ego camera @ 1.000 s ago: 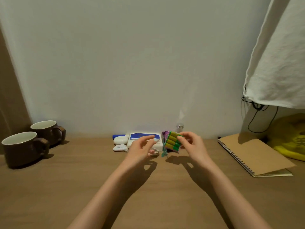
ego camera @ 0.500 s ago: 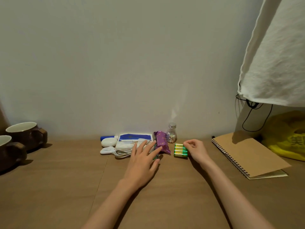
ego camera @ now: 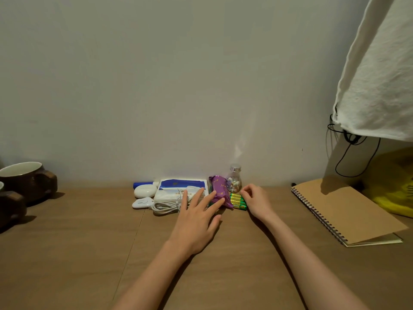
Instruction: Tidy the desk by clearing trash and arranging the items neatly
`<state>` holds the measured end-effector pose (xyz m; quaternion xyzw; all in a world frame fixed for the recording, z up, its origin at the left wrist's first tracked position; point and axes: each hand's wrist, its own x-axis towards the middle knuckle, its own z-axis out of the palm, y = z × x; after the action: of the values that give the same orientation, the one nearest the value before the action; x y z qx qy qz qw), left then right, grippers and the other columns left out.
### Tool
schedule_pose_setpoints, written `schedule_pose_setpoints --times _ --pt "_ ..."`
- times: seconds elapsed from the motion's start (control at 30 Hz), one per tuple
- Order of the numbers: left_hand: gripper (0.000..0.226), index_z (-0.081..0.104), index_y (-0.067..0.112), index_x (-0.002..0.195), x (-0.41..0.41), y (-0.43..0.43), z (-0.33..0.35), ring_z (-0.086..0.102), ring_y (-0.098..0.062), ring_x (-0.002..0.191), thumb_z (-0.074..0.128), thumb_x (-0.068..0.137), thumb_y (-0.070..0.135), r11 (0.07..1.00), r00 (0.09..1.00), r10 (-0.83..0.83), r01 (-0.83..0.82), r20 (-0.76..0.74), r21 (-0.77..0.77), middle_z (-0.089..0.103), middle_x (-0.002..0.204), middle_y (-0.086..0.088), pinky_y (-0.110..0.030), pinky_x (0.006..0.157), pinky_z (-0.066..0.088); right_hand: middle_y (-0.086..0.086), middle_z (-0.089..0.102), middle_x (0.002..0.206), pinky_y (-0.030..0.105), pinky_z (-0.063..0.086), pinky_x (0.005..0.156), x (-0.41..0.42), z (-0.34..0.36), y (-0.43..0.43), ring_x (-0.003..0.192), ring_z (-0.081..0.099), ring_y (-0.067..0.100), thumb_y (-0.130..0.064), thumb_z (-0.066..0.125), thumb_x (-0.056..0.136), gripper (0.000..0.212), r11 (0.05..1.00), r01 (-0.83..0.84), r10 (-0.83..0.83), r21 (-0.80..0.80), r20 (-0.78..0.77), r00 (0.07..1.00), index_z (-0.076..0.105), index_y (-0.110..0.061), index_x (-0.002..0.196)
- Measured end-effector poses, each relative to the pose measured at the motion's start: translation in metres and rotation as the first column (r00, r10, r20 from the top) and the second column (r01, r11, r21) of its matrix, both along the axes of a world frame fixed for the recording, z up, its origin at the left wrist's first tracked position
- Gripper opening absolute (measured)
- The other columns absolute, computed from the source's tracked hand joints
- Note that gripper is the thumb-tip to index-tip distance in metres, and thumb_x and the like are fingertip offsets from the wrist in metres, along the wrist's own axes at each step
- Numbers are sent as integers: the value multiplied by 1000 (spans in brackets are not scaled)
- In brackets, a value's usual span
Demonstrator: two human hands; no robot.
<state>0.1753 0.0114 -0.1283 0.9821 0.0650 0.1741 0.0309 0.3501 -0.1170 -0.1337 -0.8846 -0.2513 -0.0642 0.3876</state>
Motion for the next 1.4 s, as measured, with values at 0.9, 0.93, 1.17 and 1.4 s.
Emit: schedule_pose_setpoints --times 0.9,0.93,1.17,1.4 --pt "52 47 30 135 -48 79 -13 30 -25 139 57 87 47 945 925 301 -257 234 -200 39 148 0 -41 110 29 -3 71 106 0 39 69 -25 -2 -26 85 60 7 -14 75 79 25 981 -171 160 95 119 980 74 -21 103" --pt "51 47 31 135 -48 79 -13 29 -25 139 56 87 47 945 928 299 -256 221 -205 39 148 0 -40 110 28 -3 71 105 -1 38 68 -26 -1 -26 84 59 7 -14 75 79 25 982 -168 157 86 118 981 74 -21 103" --pt "48 45 33 136 -46 76 -12 25 -26 141 51 91 46 939 938 297 -253 179 -232 40 147 1 -42 112 24 1 66 121 15 39 87 -32 1 -27 106 61 12 -17 70 84 31 983 -180 175 40 108 979 70 -20 114" --pt "43 50 29 133 -65 62 2 37 -25 136 43 92 40 966 937 219 -169 271 -195 50 140 2 -42 108 32 -4 64 122 26 48 89 -60 6 -36 105 60 13 -15 63 89 37 980 -157 152 120 48 987 60 -31 123"
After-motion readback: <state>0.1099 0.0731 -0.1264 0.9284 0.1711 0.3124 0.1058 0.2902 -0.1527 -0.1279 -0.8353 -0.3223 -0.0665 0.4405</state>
